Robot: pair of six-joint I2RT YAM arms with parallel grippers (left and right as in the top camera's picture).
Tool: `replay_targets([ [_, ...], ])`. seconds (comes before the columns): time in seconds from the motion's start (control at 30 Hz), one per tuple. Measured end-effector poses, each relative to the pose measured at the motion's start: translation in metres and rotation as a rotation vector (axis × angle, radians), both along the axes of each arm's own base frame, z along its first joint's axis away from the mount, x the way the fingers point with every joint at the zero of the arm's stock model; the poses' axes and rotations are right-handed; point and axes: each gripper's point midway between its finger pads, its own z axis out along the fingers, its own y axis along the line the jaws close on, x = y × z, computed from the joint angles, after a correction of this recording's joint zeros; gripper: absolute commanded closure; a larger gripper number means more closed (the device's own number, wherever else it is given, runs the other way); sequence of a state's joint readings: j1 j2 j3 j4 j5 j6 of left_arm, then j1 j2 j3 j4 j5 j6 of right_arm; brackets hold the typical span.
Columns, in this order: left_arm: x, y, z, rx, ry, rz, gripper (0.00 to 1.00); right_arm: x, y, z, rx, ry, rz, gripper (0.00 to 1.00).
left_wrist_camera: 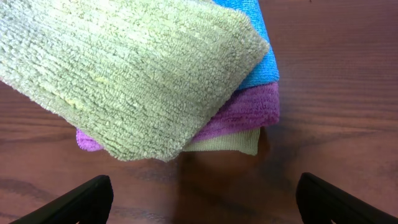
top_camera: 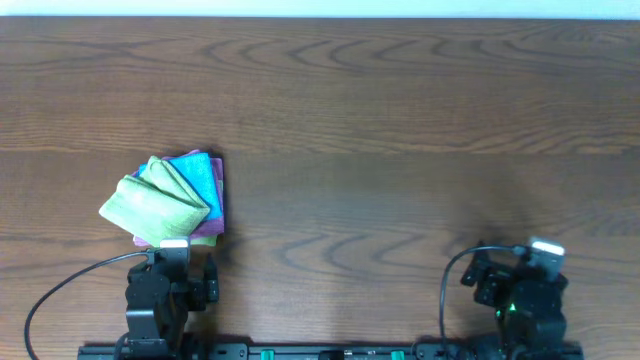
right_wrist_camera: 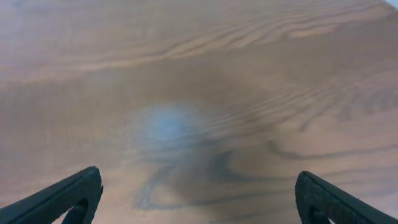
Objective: Fold the cloth
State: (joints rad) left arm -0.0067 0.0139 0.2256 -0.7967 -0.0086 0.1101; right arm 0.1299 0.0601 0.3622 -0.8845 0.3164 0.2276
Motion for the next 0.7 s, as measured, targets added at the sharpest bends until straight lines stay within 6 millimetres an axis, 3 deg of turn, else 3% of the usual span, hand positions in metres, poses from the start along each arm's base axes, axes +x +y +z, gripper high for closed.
replay_targets([
  [0.17,0.000,0.000,0.000,0.000,0.000,0.000,0.05,0.005,0.010,-0.029,-0.006,0.039,0.087,0.01],
  [0.4,0.000,0.000,0.000,0.000,-0.001,0.000,0.05,0.007,0.023,-0.053,0.000,0.093,0.195,0.01],
  [0.7,0.000,0.000,0.000,0.000,-0.001,0.000,0.05,0.007,0.030,-0.057,-0.003,0.101,0.248,0.01],
])
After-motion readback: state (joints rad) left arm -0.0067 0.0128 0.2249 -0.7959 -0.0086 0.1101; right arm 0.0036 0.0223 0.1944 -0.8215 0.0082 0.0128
